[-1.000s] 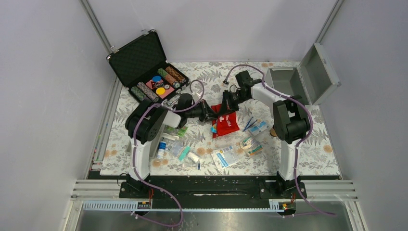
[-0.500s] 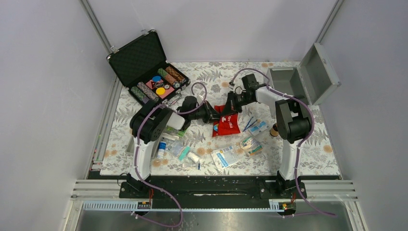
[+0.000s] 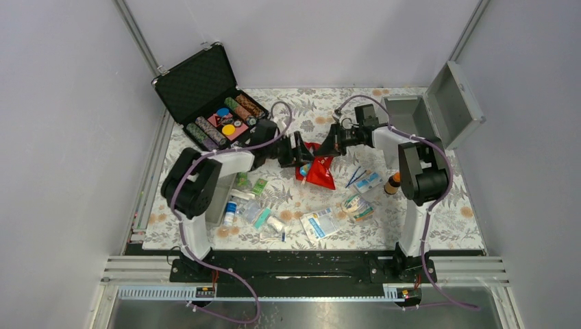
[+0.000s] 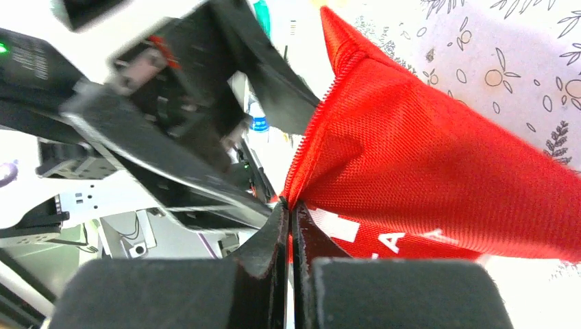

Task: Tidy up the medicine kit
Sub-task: Place the medical item at the medicine pouch.

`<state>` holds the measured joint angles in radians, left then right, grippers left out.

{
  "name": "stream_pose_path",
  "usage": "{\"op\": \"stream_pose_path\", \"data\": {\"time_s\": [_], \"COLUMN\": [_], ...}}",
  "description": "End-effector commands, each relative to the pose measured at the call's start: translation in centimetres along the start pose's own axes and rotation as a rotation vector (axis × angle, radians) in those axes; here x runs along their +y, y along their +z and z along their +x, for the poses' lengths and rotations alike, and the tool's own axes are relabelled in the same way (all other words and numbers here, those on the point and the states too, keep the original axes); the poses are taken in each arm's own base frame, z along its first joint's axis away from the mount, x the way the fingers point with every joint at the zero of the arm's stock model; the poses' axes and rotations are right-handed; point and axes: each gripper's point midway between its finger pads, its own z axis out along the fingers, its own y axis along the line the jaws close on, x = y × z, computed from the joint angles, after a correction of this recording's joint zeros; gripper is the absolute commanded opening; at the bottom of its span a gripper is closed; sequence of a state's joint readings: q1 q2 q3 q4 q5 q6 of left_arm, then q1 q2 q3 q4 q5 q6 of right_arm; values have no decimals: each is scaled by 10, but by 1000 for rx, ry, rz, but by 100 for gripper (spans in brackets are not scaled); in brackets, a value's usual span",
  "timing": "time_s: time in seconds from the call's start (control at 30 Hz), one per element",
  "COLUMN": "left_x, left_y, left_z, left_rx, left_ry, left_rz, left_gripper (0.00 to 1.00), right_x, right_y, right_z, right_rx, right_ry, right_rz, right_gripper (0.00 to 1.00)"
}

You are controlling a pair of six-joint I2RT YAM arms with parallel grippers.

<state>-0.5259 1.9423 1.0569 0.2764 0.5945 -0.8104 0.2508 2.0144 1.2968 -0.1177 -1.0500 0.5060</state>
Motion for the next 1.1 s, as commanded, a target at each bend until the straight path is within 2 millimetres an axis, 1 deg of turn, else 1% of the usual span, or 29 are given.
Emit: {"op": "stream_pose_path", "data": {"time_s": [0.0,0.07,0.13,0.2,0.27,0.33,0.4,0.53,0.57,0.63,0.67,0.73,0.77,0.8,0.87,0.9,0.93,1.0,1.03,1.07], "left_x": [-65,-62,-53,-44,-34,-25,-18,-15,-14,-14,-17,-22,-26,-29,-34,-36,-37,-34,-30,-25], "left_y": [-57,-71,-84,-87,-85,-80,-76,-66,-64,-58,-56,-52,-51,-49,-49,-50,-51,-55,-58,-61], "left_z": [-51,-54,-55,-51,-43,-38,-34,-22,-20,-17,-16,-13,-13,-14,-17,-19,-20,-21,-22,-22], "left_rx": [-83,-89,-108,-101,-77,-61,-55,-19,-14,-1,5,28,33,32,23,19,15,15,17,28], "left_ry": [303,329,323,300,254,213,175,123,114,94,80,58,51,52,69,89,113,170,193,215], "left_rz": [63,38,2,-31,-53,-66,-74,-54,-52,-30,-6,48,77,95,121,126,122,88,52,10], "left_gripper": [78,80,82,83,84,84,84,82,78,65,59,35,24,16,3,0,0,0,0,0], "right_x": [24,33,45,57,69,75,79,78,78,78,77,73,68,61,39,29,20,3,-4,-7], "right_y": [-17,-20,-23,-27,-30,-32,-34,-34,-34,-34,-34,-32,-30,-28,-24,-22,-22,-23,-25,-28], "right_z": [-7,-8,-10,-11,-12,-12,-11,-10,-10,-11,-12,-15,-15,-16,-16,-16,-15,-12,-11,-10], "right_rx": [-50,-56,-80,-101,-119,-130,-138,-144,-145,-151,-154,-164,-165,-168,-172,-169,-162,-145,-133,-121], "right_ry": [-120,-149,-197,-235,-256,-263,-263,-254,-250,-244,-242,-234,-225,-215,-184,-183,-172,-139,-121,-117], "right_rz": [-46,-76,-117,-159,-199,-219,-227,-228,-231,-233,-231,-217,-197,-172,-81,-34,8,102,154,195], "right_gripper": [0,0,0,0,0,0,0,0,0,0,0,0,0,0,1,5,11,33,40,42]}}
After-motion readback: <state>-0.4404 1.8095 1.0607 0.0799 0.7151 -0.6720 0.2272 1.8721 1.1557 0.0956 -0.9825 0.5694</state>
